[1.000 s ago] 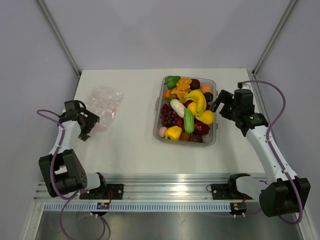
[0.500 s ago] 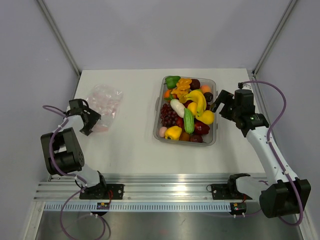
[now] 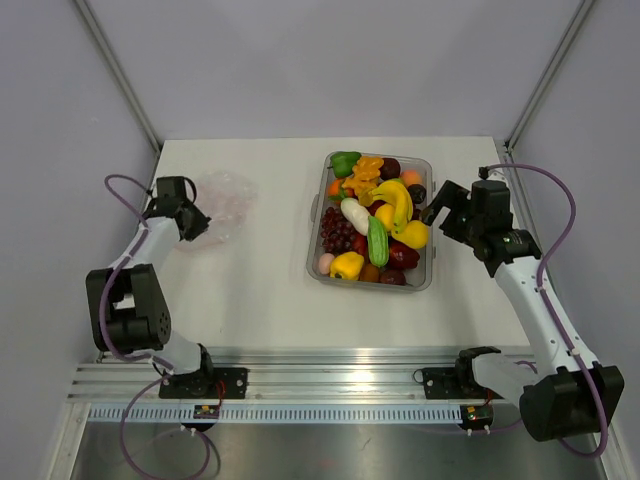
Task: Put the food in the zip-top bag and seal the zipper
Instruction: Pick up the zipper food storage bag at the center of the board, then open the zipper of the food storage bag.
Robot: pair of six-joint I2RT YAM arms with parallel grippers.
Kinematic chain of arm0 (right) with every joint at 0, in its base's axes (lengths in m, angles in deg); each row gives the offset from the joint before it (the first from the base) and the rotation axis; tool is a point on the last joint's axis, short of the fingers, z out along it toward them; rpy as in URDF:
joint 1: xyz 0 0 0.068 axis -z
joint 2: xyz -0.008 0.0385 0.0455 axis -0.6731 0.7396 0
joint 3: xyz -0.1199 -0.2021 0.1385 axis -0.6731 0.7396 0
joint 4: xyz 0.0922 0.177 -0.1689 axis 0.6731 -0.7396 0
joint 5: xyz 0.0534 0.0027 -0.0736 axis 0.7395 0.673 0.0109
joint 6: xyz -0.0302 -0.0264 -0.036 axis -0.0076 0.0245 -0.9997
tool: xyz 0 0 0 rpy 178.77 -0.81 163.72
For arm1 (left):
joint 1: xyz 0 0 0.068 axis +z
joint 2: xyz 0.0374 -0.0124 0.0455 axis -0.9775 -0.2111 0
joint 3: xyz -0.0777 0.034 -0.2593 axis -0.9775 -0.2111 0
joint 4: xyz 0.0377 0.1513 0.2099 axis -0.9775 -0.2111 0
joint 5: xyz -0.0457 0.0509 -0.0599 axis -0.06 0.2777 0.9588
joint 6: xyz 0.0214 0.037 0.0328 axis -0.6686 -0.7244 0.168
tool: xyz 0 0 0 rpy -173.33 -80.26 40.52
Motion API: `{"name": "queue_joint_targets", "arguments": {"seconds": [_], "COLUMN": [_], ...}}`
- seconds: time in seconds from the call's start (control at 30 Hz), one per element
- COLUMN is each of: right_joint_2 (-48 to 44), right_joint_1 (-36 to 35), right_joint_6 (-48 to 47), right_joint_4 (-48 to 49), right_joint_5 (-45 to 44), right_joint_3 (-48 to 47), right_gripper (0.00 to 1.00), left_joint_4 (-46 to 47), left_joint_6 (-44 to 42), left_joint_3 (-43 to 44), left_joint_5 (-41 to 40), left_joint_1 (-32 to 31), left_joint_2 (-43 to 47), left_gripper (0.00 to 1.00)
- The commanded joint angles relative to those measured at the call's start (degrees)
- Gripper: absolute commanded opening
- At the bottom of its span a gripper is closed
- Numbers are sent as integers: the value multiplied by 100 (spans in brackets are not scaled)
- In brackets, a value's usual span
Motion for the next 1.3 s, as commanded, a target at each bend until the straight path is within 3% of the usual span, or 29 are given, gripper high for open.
{"name": "queue_joint_targets", "arguments": {"seconds": [0.0, 0.2, 0.33, 0.43, 0.53, 0.6, 0.67, 0.8, 1.0, 1.13, 1.27], "right_joint_2": [38, 248, 837, 1075, 1137, 1181, 1277, 1777, 2288, 2753, 3070], "right_joint_1": [-25, -253, -789, -1263, -1729, -1905, -1985, -2423, -2679, -2811, -2987], "right_joint_6": [-30, -240, -346, -355, -320, -171, -30, 58, 716, 937, 998], "right_joint_4": [-225, -357, -699, -639, -473, -419, -323, -620, -289, -488, -534], "right_joint_5": [201, 254, 183, 201, 201, 271, 463, 482, 727, 851, 825], "right_joint_3": [-200, -709, -1473, -1904, -2107, -2221, -2326, -3002, -3435, -4003, -4287], "right_gripper": [99, 99, 99, 99, 99, 100, 99, 99, 99, 99, 100], "left_joint_4": [-501, -1952, -2358, -2683, -2842, -2930, -2887, -2326, -1991, -1315, -1050], "left_joint_6": [-673, -1728, -1712, -1509, -1875, -2140, -2711, -3318, -3364, -3206, -3135], "left_joint_3": [847, 2087, 2579, 3071, 3308, 3309, 3126, 2511, 2211, 1790, 1701], "left_joint_5": [124, 380, -147, -96, 10, 115, 825, 1258, 1925, 3347, 3683], "left_joint_1": [-673, -1694, -1923, -1932, -2098, -2300, -2485, -2741, -2846, -2925, -3075], "left_joint_2": [705, 1100, 1259, 1234, 1172, 1110, 1145, 1400, 1444, 1567, 1462], "left_gripper": [0, 0, 0, 0, 0, 0, 0, 0, 0, 0, 0]}}
